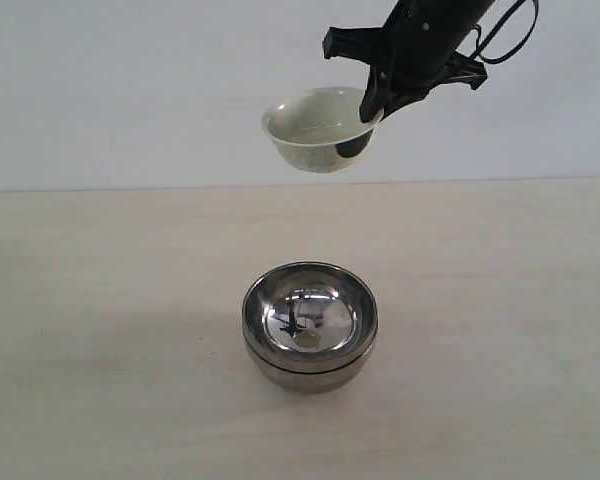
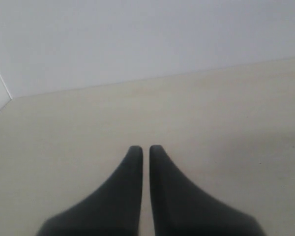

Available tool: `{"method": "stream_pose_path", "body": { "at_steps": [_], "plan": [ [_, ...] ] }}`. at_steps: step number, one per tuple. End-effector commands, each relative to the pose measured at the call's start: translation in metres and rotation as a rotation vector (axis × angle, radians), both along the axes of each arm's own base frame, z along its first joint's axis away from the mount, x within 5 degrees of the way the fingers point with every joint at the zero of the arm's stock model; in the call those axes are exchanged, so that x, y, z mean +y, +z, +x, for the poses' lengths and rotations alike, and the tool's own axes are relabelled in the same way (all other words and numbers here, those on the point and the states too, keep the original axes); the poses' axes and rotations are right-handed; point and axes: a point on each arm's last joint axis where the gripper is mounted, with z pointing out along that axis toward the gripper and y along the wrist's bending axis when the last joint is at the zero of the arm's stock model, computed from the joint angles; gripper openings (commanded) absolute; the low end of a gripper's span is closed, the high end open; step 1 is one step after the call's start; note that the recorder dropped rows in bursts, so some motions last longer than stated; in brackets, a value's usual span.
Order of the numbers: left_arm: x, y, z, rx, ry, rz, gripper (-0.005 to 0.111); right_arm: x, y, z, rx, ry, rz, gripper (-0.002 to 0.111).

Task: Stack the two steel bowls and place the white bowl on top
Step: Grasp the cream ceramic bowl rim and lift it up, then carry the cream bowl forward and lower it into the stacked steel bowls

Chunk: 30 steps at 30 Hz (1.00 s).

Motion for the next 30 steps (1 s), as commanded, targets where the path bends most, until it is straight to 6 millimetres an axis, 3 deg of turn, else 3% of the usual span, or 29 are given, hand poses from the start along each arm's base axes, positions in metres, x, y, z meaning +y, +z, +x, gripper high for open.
{"method": "stream_pose_path", "body": {
  "at_steps": [1, 7, 11, 15, 19, 22, 30],
  "plan": [
    [0.0, 0.0, 0.0, -0.009, 0.003, -0.018, 0.004, -0.008, 0.006, -0.018, -0.023, -0.014, -0.008, 0.0],
    [0.0, 0.0, 0.0, -0.009, 0.003, -0.018, 0.004, -0.014, -0.017, -0.052, -0.009, -0.006, 0.054, 0.0],
    [0.0, 0.0, 0.0, -0.009, 0.003, -0.018, 0.004, -0.022, -0.047, -0.084, 0.028, 0.015, 0.063, 0.0],
    [0.0, 0.0, 0.0, -0.009, 0.003, -0.018, 0.004, -0.021, -0.068, -0.099, 0.035, 0.019, 0.083, 0.0],
    [0.0, 0.0, 0.0, -0.009, 0.003, -0.018, 0.004, -0.008, -0.085, -0.109, 0.033, 0.022, 0.136, 0.0],
    [0.0, 0.0, 0.0, -0.009, 0.003, -0.018, 0.004, 0.003, -0.086, -0.112, 0.011, 0.034, 0.145, 0.0],
    [0.0, 0.0, 0.0, -0.009, 0.003, -0.018, 0.004, 0.008, -0.109, -0.106, 0.055, 0.026, 0.124, 0.0]
  ]
}}
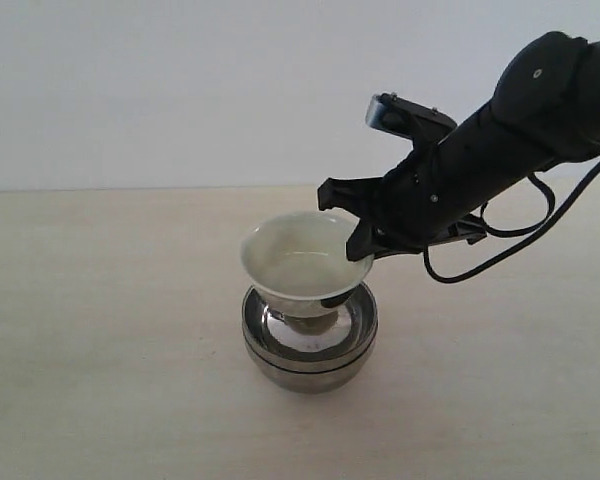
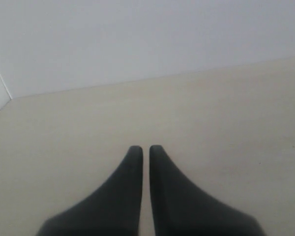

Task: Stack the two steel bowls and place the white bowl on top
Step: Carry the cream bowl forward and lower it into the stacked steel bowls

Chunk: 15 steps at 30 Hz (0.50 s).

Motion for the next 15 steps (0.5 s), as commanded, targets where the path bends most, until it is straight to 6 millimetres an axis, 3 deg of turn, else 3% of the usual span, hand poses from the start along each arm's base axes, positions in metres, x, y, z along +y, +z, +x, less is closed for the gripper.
{"method": "stream_pose_path", "body": {
  "at_steps": [1, 5, 15],
  "plan": [
    [0.0, 0.0, 0.0, -0.009, 0.003, -0.018, 0.004, 0.003, -0.017, 0.004, 0.024, -0.004, -0.013, 0.0],
    [0.0, 0.0, 0.0, -0.009, 0.003, -0.018, 0.004, 0.004, -0.03, 0.008, 0.044, 0.007, -0.029, 0.0],
    [0.0, 0.0, 0.0, -0.009, 0.003, -0.018, 0.004, 0.005, -0.032, 0.008, 0.051, 0.004, -0.02, 0.0]
  ]
}}
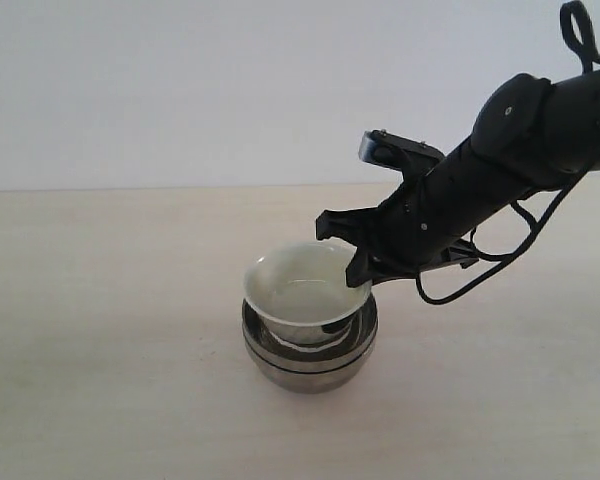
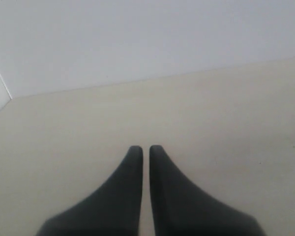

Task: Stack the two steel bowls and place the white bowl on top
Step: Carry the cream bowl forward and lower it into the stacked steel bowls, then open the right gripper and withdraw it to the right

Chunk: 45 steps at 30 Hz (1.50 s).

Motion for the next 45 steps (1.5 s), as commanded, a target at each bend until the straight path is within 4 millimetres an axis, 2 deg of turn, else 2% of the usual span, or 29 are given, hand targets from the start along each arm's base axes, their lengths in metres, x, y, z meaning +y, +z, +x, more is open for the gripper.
{"method": "stream_pose_path", "body": {
  "at_steps": [1, 5, 7, 9, 19, 24, 27, 28, 30, 34, 45],
  "plan": [
    [0.0, 0.0, 0.0, -0.009, 0.003, -0.018, 0.004, 0.002, 0.001, 0.0, -0.002, -0.01, 0.022, 0.001],
    [0.0, 0.0, 0.0, -0.009, 0.003, -0.018, 0.004, 0.003, 0.002, -0.001, 0.007, -0.022, 0.041, 0.021],
    [0.0, 0.0, 0.0, -0.009, 0.003, -0.018, 0.004, 0.003, 0.002, -0.001, 0.009, -0.021, 0.043, 0.04],
    [0.0, 0.0, 0.0, -0.009, 0.003, -0.018, 0.004, 0.002, 0.003, -0.001, 0.008, -0.023, 0.044, 0.046],
    [0.0, 0.0, 0.0, -0.009, 0.003, -0.018, 0.004, -0.003, 0.01, 0.003, -0.056, -0.029, 0.02, 0.046],
    [0.0, 0.0, 0.0, -0.009, 0.003, -0.018, 0.004, -0.015, 0.034, 0.01, -0.106, -0.05, 0.038, 0.046],
    [0.0, 0.0, 0.0, -0.009, 0.003, -0.018, 0.004, -0.016, 0.043, 0.01, -0.136, -0.054, 0.039, 0.046],
    [0.0, 0.0, 0.0, -0.009, 0.003, -0.018, 0.004, -0.016, 0.043, 0.01, -0.138, -0.054, 0.039, 0.045],
    [0.0, 0.0, 0.0, -0.009, 0.003, -0.018, 0.004, -0.015, 0.043, 0.01, -0.133, -0.052, 0.04, 0.037],
    [0.0, 0.0, 0.0, -0.009, 0.003, -0.018, 0.004, -0.016, 0.042, 0.009, -0.137, -0.032, 0.024, 0.0],
    [0.0, 0.0, 0.0, -0.009, 0.003, -0.018, 0.004, -0.016, 0.037, 0.005, -0.113, -0.014, 0.015, 0.0]
  ]
}}
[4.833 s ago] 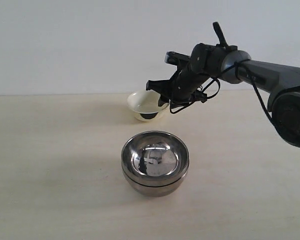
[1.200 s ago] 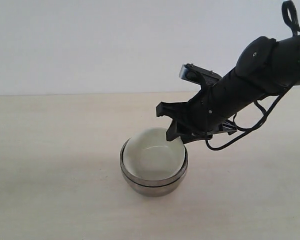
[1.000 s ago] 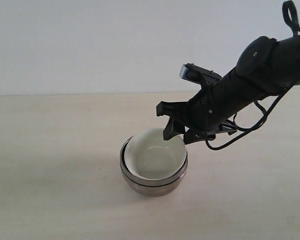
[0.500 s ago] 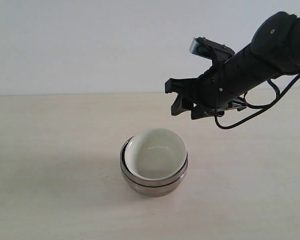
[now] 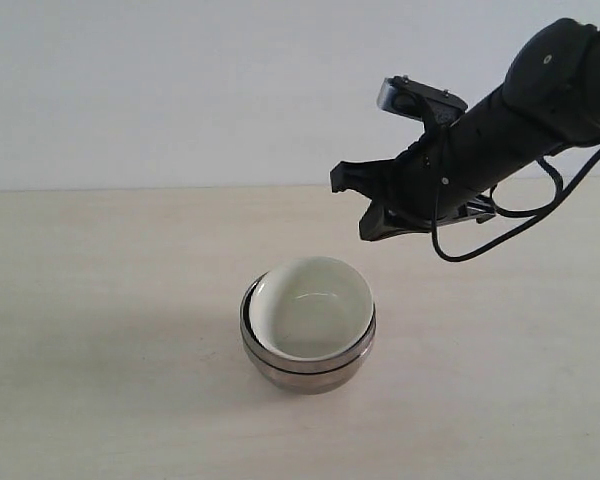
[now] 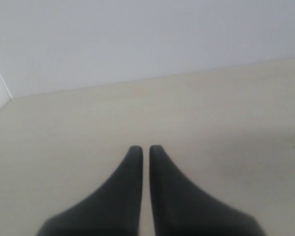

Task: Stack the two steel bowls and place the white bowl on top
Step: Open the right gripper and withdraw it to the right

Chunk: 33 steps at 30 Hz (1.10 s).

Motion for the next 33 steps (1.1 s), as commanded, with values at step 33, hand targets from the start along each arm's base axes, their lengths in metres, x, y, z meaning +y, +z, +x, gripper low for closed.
{"method": "stream_pose_path", "body": {
  "at_steps": [33],
  "plan": [
    [0.0, 0.0, 0.0, -0.009, 0.003, -0.018, 0.004, -0.052, -0.06, -0.155, -0.204, -0.16, -0.092, 0.0]
  ]
}}
